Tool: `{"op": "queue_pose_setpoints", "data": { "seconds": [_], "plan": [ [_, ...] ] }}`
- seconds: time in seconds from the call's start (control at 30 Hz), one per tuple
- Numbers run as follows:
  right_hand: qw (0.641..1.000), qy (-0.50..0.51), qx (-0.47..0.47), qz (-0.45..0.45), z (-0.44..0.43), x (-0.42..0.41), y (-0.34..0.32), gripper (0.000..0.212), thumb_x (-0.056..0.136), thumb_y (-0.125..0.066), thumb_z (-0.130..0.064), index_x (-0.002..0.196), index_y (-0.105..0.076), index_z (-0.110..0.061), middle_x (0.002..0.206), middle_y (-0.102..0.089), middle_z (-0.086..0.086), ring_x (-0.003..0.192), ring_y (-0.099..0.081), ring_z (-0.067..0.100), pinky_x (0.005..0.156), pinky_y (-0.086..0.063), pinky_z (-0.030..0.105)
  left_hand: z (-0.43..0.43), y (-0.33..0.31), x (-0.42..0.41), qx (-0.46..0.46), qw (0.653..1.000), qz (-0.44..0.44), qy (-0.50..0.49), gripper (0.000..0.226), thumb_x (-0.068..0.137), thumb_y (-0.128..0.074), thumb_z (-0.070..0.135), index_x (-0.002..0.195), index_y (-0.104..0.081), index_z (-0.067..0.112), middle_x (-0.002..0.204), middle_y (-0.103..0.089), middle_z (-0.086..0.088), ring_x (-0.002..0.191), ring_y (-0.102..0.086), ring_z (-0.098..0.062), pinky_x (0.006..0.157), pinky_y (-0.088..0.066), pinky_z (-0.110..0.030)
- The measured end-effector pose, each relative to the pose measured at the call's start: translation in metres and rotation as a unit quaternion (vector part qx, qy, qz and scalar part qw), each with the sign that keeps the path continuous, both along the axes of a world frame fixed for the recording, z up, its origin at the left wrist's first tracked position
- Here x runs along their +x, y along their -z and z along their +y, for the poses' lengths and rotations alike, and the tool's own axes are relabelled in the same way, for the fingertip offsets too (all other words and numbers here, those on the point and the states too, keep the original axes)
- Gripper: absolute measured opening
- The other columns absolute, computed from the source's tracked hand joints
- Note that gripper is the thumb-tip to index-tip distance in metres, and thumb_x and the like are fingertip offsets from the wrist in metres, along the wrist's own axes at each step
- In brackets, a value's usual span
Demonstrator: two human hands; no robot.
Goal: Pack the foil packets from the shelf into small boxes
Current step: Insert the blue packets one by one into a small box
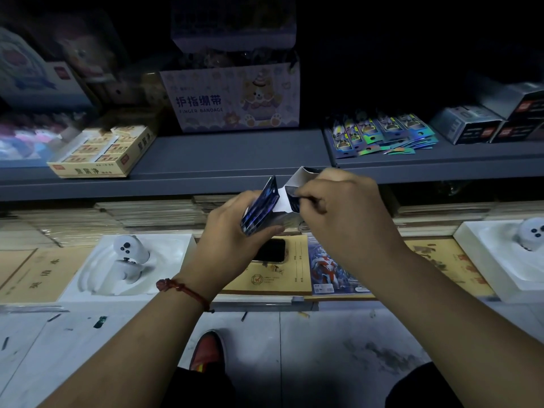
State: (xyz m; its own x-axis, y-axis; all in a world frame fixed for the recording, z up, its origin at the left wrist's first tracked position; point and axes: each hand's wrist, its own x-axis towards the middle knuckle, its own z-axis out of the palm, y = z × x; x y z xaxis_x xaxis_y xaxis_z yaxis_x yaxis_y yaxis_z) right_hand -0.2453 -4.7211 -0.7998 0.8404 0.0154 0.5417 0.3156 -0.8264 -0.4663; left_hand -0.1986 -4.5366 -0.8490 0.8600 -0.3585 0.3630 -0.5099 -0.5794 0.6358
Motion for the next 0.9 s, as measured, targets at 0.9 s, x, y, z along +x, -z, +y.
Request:
{"op": "queue_pose_setpoints", "data": {
  "seconds": [0.9],
  "plan": [
    [0.932,-0.083,0.170,0.308,-0.0033,-0.0029,-0.0038,0.030,0.107,-0.039,-0.007,0.109,-0.064,0.009,0.055,-0.058,0.022,0.041,-0.067,0.023,0.065,-0.053,0.044,-0.0064,-0.0002,-0.0057,-0.030,1.000,0.000,0.002,0.032,0.082,-0.083,0.030,0.100,-0.057,0.031,0.087,-0.056,0.018,0.087,-0.057,0.007,0.072,-0.043,-0.004]
  ]
}}
